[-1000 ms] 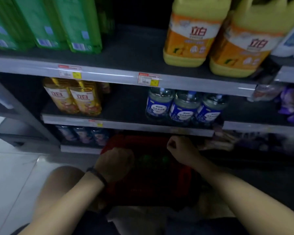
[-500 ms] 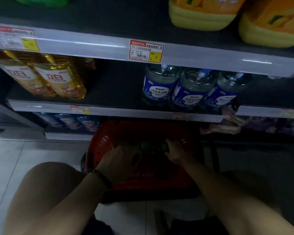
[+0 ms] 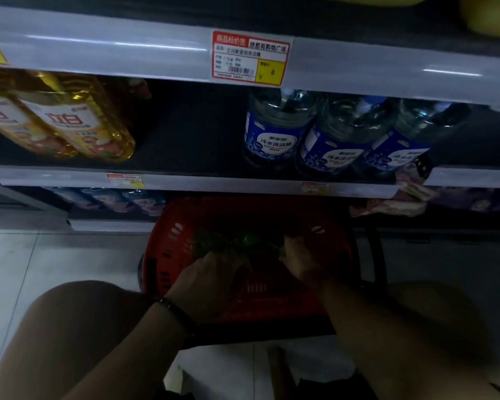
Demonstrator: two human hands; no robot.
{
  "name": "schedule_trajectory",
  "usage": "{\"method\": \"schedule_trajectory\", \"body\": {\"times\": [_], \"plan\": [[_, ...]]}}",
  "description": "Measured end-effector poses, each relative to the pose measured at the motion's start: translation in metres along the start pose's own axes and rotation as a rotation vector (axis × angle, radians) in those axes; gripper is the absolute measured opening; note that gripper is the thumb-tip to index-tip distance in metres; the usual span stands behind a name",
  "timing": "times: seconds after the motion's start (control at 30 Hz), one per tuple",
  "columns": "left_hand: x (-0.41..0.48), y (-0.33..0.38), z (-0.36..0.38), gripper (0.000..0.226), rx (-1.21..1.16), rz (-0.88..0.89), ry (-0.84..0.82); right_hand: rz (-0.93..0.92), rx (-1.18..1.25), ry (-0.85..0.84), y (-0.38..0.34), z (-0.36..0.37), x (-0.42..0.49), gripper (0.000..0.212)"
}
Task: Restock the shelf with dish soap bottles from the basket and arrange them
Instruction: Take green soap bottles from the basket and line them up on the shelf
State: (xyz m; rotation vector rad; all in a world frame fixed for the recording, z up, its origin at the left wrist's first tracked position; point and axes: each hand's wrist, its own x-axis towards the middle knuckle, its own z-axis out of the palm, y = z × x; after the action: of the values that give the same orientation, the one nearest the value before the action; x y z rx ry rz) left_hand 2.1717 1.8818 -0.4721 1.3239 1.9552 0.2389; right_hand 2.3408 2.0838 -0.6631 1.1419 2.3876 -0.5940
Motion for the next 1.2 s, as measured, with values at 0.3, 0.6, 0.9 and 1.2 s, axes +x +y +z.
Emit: {"method": "schedule_trajectory", "body": {"times": [0.3,0.6,0.9,1.2], "plan": [[0.002,-0.003,0.01,0.021,0.005,0.022,0.009,-0.063,-0.036,0.03,0.009,-0.019,-0.026,0.052],[-0.007,-0.013,0.006,0.048,0.036,0.003,0.045,-0.211,-0.044,-0.086,-0.008,-0.095,-0.074,0.026],[-0.027,0.0,0.013,0.085,-0.24,0.004,0.074,-0.466,0.11,0.042,-0.065,-0.196,-0.179,0.03],[-0.096,0.044,-0.027,0.068,-0.676,0.221,0.436,-0.618,0.13,0.228,-0.122,-0.289,-0.262,0.031]]}}
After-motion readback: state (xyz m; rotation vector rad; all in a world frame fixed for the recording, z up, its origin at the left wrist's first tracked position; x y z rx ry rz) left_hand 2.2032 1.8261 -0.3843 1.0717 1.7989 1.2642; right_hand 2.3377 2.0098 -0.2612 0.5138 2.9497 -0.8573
